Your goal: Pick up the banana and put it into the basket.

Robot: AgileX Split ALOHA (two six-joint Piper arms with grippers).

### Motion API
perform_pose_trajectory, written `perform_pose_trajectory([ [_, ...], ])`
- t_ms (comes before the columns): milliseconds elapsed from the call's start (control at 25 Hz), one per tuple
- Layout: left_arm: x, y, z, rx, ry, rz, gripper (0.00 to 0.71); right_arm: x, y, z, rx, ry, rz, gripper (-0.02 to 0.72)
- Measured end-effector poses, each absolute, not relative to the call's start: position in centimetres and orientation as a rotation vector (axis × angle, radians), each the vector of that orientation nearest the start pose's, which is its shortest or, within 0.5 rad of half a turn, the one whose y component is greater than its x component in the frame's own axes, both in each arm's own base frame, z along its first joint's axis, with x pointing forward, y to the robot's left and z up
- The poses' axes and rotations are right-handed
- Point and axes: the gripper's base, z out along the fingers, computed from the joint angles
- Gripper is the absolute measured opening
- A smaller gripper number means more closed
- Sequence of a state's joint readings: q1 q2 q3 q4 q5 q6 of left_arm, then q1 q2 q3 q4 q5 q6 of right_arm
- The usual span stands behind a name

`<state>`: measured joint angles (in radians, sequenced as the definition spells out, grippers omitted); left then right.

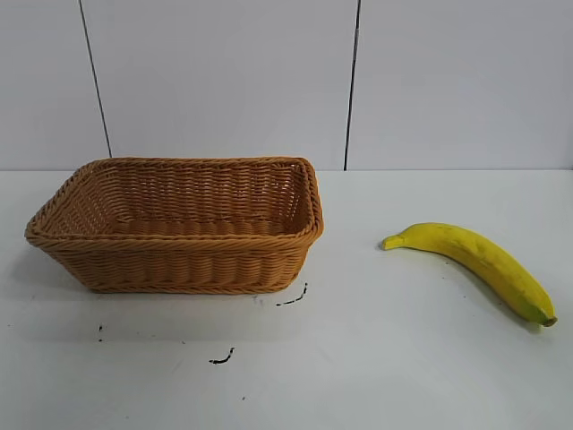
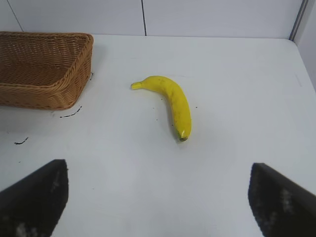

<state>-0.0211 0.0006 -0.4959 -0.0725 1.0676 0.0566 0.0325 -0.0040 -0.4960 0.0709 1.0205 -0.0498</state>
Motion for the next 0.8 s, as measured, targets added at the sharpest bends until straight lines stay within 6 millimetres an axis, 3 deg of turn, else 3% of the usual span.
perform_pose_trajectory([
  [640,-0.48,-0.57,27.57,0.083,2.053,-0.065,0.69,-0.37,0.54,27.96,-0.084,2.001,0.073,0.692],
  [800,-0.48,-0.57,27.57,0.083,2.053,-0.065,0.69,0.57,0.57,28.72,-0.082,2.063,0.076,0.692],
])
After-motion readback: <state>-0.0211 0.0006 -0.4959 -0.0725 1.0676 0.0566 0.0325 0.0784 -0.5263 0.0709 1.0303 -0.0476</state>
